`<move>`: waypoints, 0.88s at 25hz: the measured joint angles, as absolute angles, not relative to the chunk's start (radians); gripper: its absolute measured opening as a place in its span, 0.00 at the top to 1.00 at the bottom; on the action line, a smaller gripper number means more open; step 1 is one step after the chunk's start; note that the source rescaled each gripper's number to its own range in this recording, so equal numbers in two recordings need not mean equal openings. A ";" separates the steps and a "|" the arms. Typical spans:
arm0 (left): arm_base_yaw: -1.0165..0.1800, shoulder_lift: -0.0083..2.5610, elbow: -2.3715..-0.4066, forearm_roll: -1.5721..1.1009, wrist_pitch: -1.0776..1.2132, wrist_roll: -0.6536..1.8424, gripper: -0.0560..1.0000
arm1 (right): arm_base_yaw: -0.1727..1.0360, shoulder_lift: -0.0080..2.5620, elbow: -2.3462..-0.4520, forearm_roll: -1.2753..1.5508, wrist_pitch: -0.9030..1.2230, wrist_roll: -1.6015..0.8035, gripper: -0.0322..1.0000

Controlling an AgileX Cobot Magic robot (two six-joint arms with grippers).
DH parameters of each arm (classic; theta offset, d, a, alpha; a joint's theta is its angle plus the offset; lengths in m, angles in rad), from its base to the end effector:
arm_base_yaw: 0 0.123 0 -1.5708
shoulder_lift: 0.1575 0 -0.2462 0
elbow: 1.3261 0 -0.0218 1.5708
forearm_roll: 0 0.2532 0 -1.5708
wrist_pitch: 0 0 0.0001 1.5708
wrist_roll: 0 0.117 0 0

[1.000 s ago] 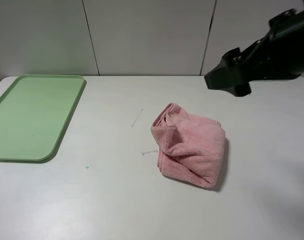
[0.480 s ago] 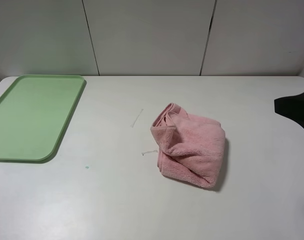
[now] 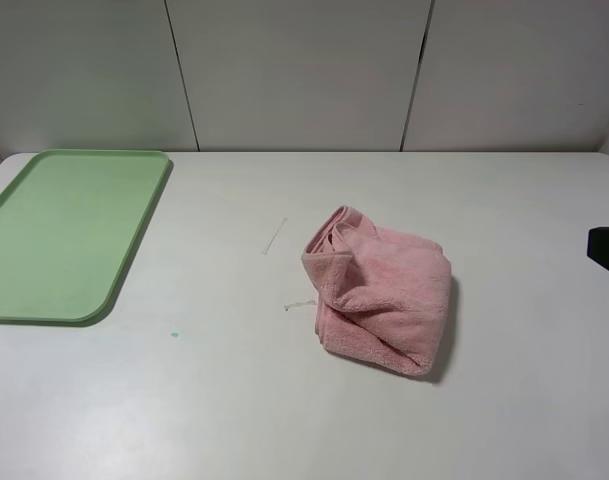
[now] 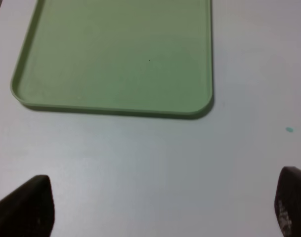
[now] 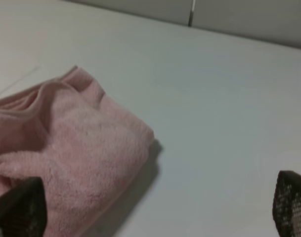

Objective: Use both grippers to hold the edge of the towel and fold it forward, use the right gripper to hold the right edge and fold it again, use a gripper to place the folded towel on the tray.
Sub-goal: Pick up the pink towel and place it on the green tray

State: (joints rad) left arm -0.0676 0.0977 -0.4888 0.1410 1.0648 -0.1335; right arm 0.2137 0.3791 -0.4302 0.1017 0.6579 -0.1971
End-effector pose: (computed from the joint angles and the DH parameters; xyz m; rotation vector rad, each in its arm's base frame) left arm 0.0743 0.0094 0.2571 -0.0684 2.1475 0.0556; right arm 0.1330 0.0363 0.2475 -0.3806 2.0542 0.1238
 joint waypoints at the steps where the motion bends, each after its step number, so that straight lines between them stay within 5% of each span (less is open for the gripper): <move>1: -0.068 0.098 -0.489 0.141 1.065 -0.133 0.12 | 0.214 0.357 -0.427 0.106 0.657 -0.210 0.00; 22: -0.068 0.098 -0.489 0.141 1.065 -0.133 0.12 | 0.113 0.030 -0.426 0.224 0.701 -0.238 0.00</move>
